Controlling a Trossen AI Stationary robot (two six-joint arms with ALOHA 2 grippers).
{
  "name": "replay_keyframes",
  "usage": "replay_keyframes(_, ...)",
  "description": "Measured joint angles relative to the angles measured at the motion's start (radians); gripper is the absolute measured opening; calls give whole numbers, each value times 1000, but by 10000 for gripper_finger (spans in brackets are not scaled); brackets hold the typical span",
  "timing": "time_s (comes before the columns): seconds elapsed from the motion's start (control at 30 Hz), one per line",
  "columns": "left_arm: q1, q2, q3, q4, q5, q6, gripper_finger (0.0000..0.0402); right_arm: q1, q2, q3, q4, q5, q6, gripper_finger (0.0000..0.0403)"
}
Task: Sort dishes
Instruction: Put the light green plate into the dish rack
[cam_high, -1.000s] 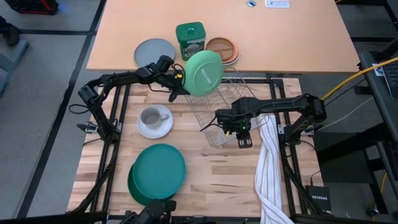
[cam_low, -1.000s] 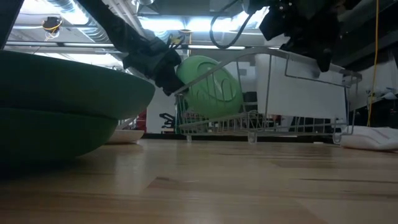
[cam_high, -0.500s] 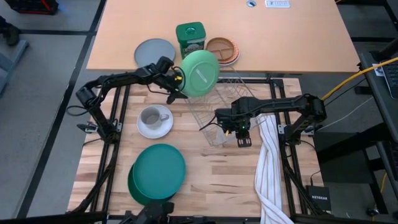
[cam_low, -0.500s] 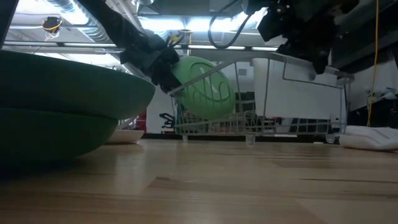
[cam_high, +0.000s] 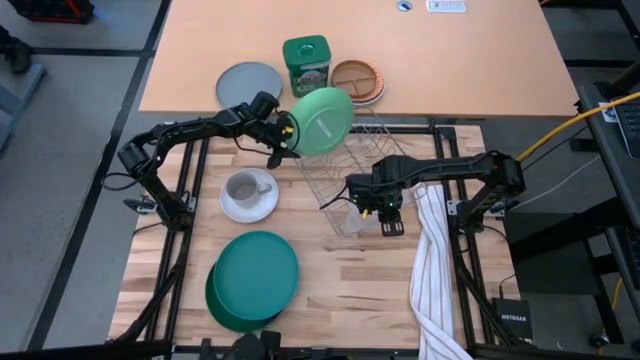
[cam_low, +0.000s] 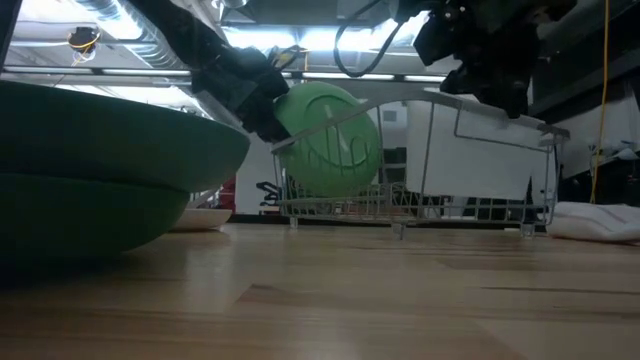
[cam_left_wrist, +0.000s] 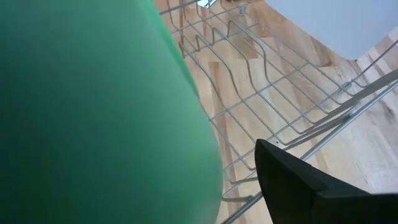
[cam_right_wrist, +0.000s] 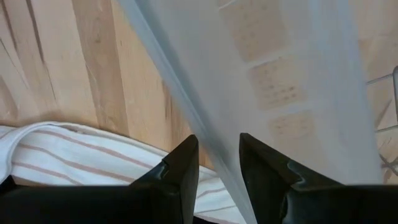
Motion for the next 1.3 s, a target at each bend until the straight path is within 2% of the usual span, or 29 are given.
replay_keyframes(0.37,-19,-1,1,3,-21,1,155,0,0,0,1,0,0,117)
replay_keyframes(0.63,-19,-1,1,12,-21,55,152,0,0,0,1,0,0,117)
replay_keyframes(0.8,-19,-1,1,12,-21,56,114,0,0,0,0,0,0,117)
replay_keyframes(1.07,-19,0,0,23,-18,60,13,0,0,0,0,-1,0,117)
replay_keyframes(1.3,-19,-3,0,41,-16,52,15,0,0,1,-5,-44,24,117)
